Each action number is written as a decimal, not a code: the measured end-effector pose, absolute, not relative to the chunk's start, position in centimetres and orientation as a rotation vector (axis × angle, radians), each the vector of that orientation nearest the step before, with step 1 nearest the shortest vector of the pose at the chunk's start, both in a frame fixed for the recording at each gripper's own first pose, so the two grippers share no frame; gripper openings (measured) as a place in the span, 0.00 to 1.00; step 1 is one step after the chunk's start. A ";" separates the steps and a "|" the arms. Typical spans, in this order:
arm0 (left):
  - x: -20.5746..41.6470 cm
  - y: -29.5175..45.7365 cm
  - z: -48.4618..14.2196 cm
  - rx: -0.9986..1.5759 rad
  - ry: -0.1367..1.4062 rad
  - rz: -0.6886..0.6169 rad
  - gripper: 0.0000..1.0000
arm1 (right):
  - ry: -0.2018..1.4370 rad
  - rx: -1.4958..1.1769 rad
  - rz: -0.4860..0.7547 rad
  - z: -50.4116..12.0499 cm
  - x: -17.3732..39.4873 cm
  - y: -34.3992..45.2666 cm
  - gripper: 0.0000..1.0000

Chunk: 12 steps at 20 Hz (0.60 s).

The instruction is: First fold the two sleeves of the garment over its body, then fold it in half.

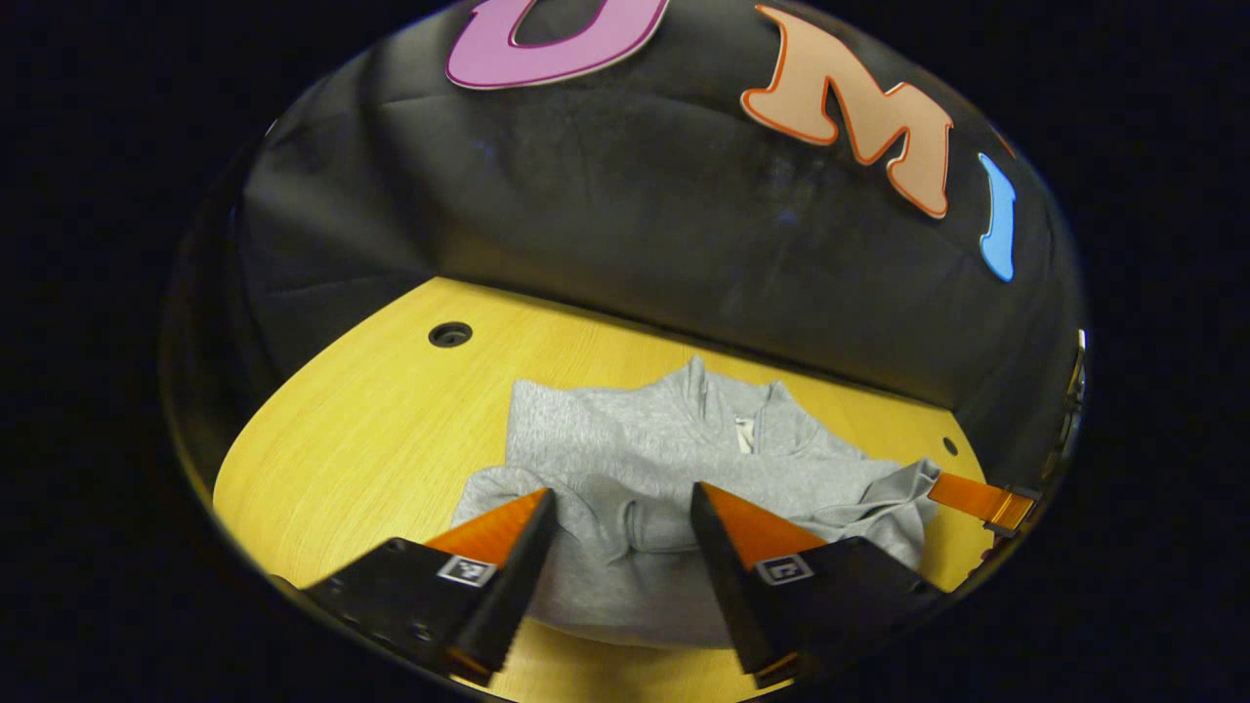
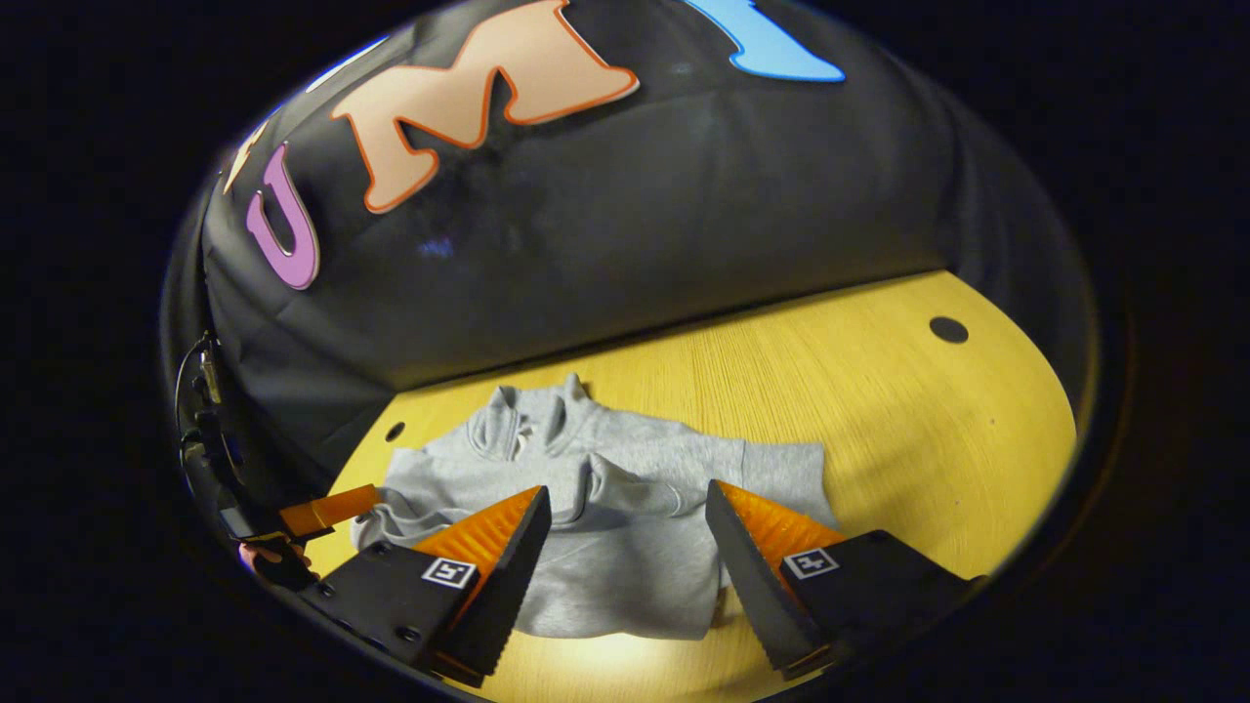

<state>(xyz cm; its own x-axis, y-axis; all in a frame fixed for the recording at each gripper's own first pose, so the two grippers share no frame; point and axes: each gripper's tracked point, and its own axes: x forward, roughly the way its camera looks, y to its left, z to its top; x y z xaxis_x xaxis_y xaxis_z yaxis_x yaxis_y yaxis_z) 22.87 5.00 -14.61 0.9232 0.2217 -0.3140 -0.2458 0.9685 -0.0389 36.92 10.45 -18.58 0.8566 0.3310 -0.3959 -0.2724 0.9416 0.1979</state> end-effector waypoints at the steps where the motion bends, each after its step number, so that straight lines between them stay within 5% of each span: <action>1: 22.2 4.8 -12.9 -0.064 0.281 0.237 0.98 | 0.411 0.132 0.319 -17.4 36.6 10.3 0.98; 12: 9.5 3.2 -5.9 0.113 0.180 0.182 0.95 | 0.214 0.064 0.398 -7.1 21.9 10.7 0.99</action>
<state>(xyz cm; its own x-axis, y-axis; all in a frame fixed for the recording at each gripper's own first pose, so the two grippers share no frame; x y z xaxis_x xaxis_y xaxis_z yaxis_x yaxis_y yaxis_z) 9.51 3.17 -5.95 0.9674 0.1901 -0.1673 -0.1699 0.9771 0.1283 21.87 10.68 -7.12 0.8997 0.3906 -0.1946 -0.3772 0.9203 0.1036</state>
